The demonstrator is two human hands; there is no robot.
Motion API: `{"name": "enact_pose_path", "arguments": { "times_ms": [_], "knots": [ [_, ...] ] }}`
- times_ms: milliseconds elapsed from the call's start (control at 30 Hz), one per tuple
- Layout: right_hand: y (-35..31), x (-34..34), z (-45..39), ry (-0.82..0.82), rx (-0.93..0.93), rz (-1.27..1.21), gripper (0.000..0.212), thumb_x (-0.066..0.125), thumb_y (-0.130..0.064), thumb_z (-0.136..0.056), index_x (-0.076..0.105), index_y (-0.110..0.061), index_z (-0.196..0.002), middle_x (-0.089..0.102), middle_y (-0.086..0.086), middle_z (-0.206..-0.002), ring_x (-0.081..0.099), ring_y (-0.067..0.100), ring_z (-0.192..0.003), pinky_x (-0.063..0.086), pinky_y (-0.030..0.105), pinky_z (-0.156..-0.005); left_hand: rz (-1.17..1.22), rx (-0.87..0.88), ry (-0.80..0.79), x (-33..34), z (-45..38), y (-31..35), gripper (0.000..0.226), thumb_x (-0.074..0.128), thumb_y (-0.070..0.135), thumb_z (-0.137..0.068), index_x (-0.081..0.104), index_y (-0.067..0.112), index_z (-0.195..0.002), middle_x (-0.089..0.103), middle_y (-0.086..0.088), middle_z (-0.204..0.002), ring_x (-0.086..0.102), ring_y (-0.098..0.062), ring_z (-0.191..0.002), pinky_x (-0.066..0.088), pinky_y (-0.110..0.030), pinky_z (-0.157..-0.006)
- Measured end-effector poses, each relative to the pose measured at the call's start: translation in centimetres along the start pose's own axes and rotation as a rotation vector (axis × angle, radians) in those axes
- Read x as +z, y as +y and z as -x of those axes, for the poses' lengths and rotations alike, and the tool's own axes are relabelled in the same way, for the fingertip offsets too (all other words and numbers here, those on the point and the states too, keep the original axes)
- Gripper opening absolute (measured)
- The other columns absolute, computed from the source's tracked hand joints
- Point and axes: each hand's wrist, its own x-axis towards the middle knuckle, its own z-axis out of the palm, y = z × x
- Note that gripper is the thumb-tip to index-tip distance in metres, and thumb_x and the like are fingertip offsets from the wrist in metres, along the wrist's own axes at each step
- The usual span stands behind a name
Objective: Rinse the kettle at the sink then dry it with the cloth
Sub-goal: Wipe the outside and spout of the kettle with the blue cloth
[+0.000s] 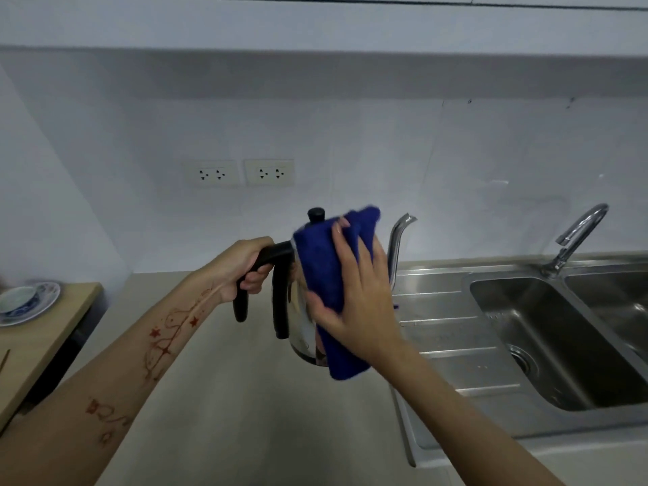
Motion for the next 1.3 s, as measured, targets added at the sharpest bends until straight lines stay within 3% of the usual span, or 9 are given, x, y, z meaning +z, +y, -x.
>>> {"name": "enact_pose_path", "arguments": {
  "times_ms": [100, 200, 300, 467, 633, 867, 1067, 1233, 1300],
  "knots": [
    [1.5, 0.3, 3.3, -0.081, 0.089, -0.03, 0.086, 0.049, -0.053, -0.087, 0.01, -0.017, -0.155, 0.012, 0.0, -0.163, 0.027, 0.033, -0.142, 0.028, 0.054, -0.114, -0.016, -0.032, 0.02, 0.0, 0.2, -1.3, 0.055, 0.038, 0.023, -0.093, 0.038, 0.015, -0.038, 0.028, 0.0, -0.033, 0.019, -0.012, -0.027, 0.019, -0.022, -0.036],
    [0.5, -0.1, 0.5, -0.043, 0.193, 0.03, 0.08, 0.04, -0.057, -0.086, 0.022, -0.016, -0.153, 0.035, 0.005, -0.154, 0.018, 0.026, -0.146, 0.02, 0.048, -0.117, 0.006, -0.066, 0.022, 0.4, 0.3, -1.9, 0.056, 0.035, 0.023, -0.093, 0.036, 0.016, -0.037, 0.027, 0.001, -0.033, 0.019, -0.011, -0.027, 0.018, -0.023, -0.037],
    [-0.6, -0.2, -3.5, -0.016, 0.235, 0.118, 0.075, 0.034, -0.058, -0.087, 0.028, -0.017, -0.149, 0.051, 0.002, -0.14, 0.024, 0.024, -0.142, 0.022, 0.043, -0.114, 0.036, -0.036, 0.049, 0.6, 0.2, -1.5, 0.058, 0.034, 0.022, -0.093, 0.037, 0.017, -0.035, 0.027, 0.001, -0.032, 0.018, -0.011, -0.027, 0.017, -0.023, -0.038],
    [0.7, 0.4, 0.5, -0.107, 0.315, 0.128, 0.073, 0.023, -0.062, -0.092, 0.03, -0.015, -0.148, 0.042, 0.004, -0.148, 0.027, 0.021, -0.138, 0.026, 0.039, -0.111, 0.04, 0.033, 0.142, -0.4, 0.2, -1.6, 0.052, 0.039, 0.021, -0.091, 0.039, 0.014, -0.04, 0.028, 0.0, -0.035, 0.02, -0.012, -0.03, 0.02, -0.025, -0.038],
    [0.5, 1.6, -0.1, 0.008, 0.429, -0.002, 0.05, 0.031, -0.042, -0.094, 0.046, -0.015, -0.133, 0.061, -0.001, -0.121, 0.032, 0.016, -0.13, 0.029, 0.036, -0.106, 0.001, -0.002, 0.129, 0.1, 0.2, -2.7, 0.051, 0.037, 0.02, -0.092, 0.038, 0.013, -0.041, 0.028, -0.002, -0.036, 0.02, -0.013, -0.03, 0.02, -0.023, -0.038],
    [2.4, 2.4, 4.1, 0.018, 0.378, -0.096, 0.057, 0.032, -0.042, -0.092, 0.043, -0.014, -0.141, 0.056, -0.001, -0.132, 0.03, 0.016, -0.134, 0.029, 0.042, -0.111, 0.026, 0.025, 0.18, -0.1, 0.2, -2.6, 0.051, 0.04, 0.019, -0.09, 0.04, 0.014, -0.039, 0.028, -0.001, -0.036, 0.019, -0.013, -0.03, 0.02, -0.023, -0.036],
    [3.2, 4.4, 7.9, 0.094, 0.424, -0.395, 0.052, 0.04, -0.03, -0.093, 0.033, -0.035, -0.145, 0.045, -0.01, -0.136, 0.035, 0.018, -0.13, 0.027, 0.015, -0.108, 0.073, -0.015, 0.204, -0.3, 0.2, -3.5, 0.051, 0.038, 0.02, -0.09, 0.04, 0.014, -0.04, 0.029, -0.001, -0.035, 0.019, -0.012, -0.029, 0.019, -0.024, -0.037],
    [3.3, 5.1, 6.7, 0.15, 0.53, -0.46, 0.046, 0.038, -0.031, -0.09, 0.041, -0.032, -0.137, 0.052, 0.002, -0.132, 0.047, 0.026, -0.12, 0.039, 0.05, -0.102, 0.112, -0.031, 0.209, -0.2, 0.0, -3.6, 0.049, 0.036, 0.02, -0.091, 0.04, 0.013, -0.043, 0.029, 0.0, -0.036, 0.02, -0.012, -0.029, 0.019, -0.023, -0.037],
    [2.7, 5.2, 5.7, 0.17, 0.616, -0.427, 0.048, 0.037, -0.037, -0.09, 0.043, -0.03, -0.137, 0.052, 0.004, -0.133, 0.047, 0.027, -0.121, 0.04, 0.053, -0.102, 0.157, -0.038, 0.219, -0.1, 0.0, -3.6, 0.051, 0.036, 0.019, -0.091, 0.041, 0.015, -0.04, 0.029, 0.001, -0.035, 0.02, -0.011, -0.028, 0.019, -0.022, -0.036]
  ]
}}
